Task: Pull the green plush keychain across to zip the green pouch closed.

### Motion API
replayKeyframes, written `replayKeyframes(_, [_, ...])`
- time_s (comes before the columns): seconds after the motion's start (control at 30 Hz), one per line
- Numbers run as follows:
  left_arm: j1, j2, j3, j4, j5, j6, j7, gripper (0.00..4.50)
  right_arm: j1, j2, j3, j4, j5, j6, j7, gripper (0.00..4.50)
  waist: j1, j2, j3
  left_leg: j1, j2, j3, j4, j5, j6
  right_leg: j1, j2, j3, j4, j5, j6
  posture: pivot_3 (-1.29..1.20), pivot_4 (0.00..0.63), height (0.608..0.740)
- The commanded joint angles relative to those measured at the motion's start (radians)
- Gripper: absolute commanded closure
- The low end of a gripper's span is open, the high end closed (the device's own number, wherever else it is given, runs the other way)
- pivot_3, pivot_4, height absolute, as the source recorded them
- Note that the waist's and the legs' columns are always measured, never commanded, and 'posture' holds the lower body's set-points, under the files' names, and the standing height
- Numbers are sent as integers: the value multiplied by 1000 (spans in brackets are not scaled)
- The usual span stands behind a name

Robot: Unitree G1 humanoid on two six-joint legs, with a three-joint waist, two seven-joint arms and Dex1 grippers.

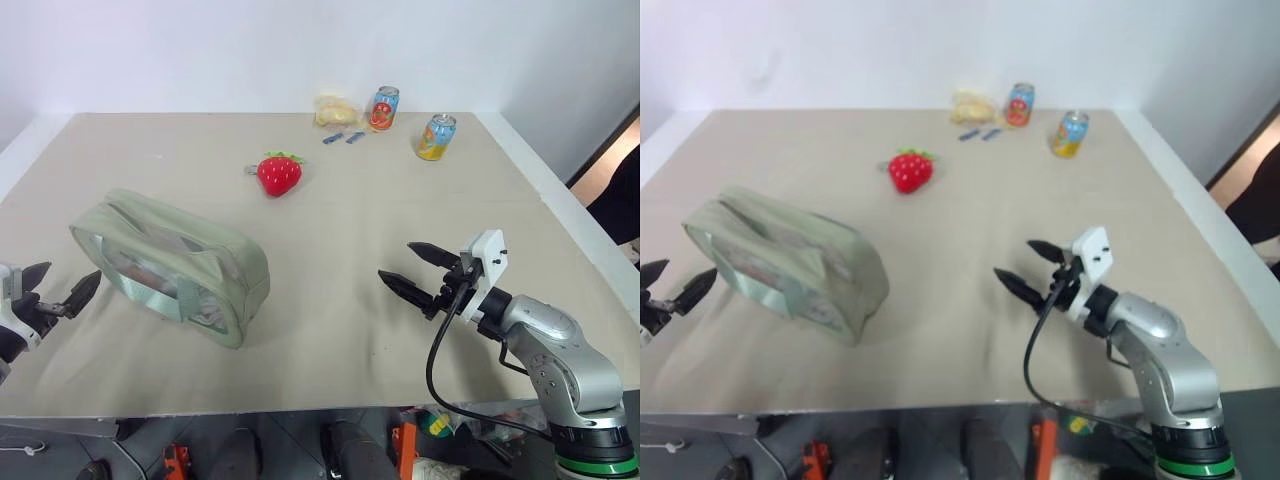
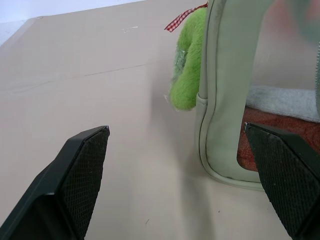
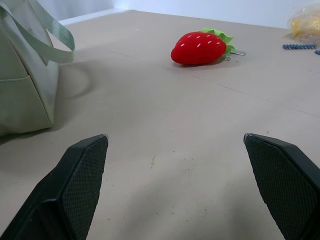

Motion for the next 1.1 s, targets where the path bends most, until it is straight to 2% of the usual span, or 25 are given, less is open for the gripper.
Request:
replayKeyframes(0.03, [-5, -10, 18, -40, -21, 0, 13, 33, -28, -12, -7, 6, -5, -22, 10, 0, 0, 0, 0, 0, 0, 0, 0, 0, 0, 0, 0, 0, 0, 0, 0, 0, 150, 740])
replayKeyframes(0.2, [-1, -50, 38, -109, -99, 34, 7, 33, -48, -12, -2, 24, -14, -21, 20, 0, 0, -1, -1, 0, 0, 1, 1, 0, 0, 0, 0, 1, 0, 0, 0, 0, 150, 740])
replayKeyframes(0.5, [2, -17, 92, -112, -146, 54, -11, 33, -56, -9, -3, 17, -6, -7, 24, 0, 0, -1, -1, 1, 0, 0, 1, 0, 0, 0, 0, 1, 1, 0, 0, 0, 150, 740])
replayKeyframes(0.73, [7, 66, 183, -19, -154, 44, -64, 33, -69, -12, -2, 12, 4, 10, 28, 0, 0, -1, -1, 1, 0, 0, 1, 0, 0, 0, 0, 1, 2, 0, 0, 0, 150, 740])
replayKeyframes(0.93, [11, 99, 207, -121, -268, 124, -139, 33, -106, -15, 7, -4, 30, 60, 31, 0, 0, -2, -1, 0, 0, 1, 1, 0, 0, 0, 0, 1, 2, 0, 0, 0, 150, 740])
replayKeyframes(1.0, [16, 132, 196, -208, -322, 182, -164, 33, -120, -21, 11, -9, 40, 77, 37, 0, 0, -3, -1, 0, 0, 1, 2, 0, 0, 0, 0, 1, 2, 0, 0, 0, 150, 740])
replayKeyframes(1.1, [-57, 205, 208, -274, -440, 275, -158, 33, -139, -30, 16, -18, 57, 106, 38, 0, 2, -3, -1, 0, 1, 0, 2, 0, 0, 0, 0, 0, 2, 0, 0, 0, 150, 740])
